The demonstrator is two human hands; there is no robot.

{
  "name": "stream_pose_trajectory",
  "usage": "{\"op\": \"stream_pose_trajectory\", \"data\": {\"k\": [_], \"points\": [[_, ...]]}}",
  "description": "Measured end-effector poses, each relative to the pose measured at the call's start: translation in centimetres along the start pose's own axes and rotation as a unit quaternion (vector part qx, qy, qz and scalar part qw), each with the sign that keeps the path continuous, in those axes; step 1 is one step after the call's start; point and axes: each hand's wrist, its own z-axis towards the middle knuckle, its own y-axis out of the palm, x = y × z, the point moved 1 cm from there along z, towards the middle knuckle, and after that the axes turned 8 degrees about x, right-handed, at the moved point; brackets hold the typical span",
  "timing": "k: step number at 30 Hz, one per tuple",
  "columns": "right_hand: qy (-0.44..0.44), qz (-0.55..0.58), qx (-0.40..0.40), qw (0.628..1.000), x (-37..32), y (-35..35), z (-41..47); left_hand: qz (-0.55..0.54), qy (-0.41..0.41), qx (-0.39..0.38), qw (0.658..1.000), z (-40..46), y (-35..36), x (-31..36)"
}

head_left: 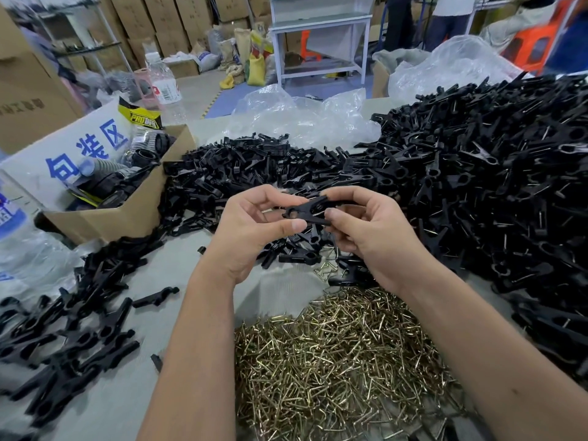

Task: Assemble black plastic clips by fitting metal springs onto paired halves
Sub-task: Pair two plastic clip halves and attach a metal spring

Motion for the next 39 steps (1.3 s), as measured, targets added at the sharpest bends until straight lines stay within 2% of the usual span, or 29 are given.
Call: {"op": "stream_pose_trajectory", "data": {"k": [3,5,10,14,21,24,27,35,39], "points": [[0.004,-0.007,-0.014,1.000,-0.3,-0.2,-0.2,-0.005,0.003,-0.002,1.000,0.0,0.1,0.0],[0.024,0.005,0.006,1.000,-0.3,-0.2,-0.2,-0.008,0.007,0.007,1.000,0.0,0.0,0.0],[0.089,0.129,0.070,0.985,-0.5,-0.3,-0.2,-0.008,0.005,0.016,1.000,0.0,0.0,0.0],[0.123,0.164,0.092,0.974,-0.5,0.3,-0.6,0.004,0.004,0.014,1.000,0.0,0.4,0.1],[0.110,0.146,0.192,0.964,0.1,1.8,-1.1,0.009,0.003,0.013,1.000,0.1,1.6,0.0],[0.112,0.164,0.211,0.957,0.2,2.0,-1.3,0.012,0.003,0.018,1.000,0.0,1.8,0.1],[0.129,0.176,0.203,0.955,0.1,2.0,-1.3,0.021,0.011,0.015,1.000,0.0,1.9,0.2],[0.159,0.146,0.095,0.972,-0.5,1.2,-0.9,0.041,0.040,0.033,0.998,0.1,1.3,0.0],[0.171,0.203,0.032,0.964,-1.0,0.9,-0.7,0.046,0.034,0.047,0.997,0.3,1.1,-0.1]]}}
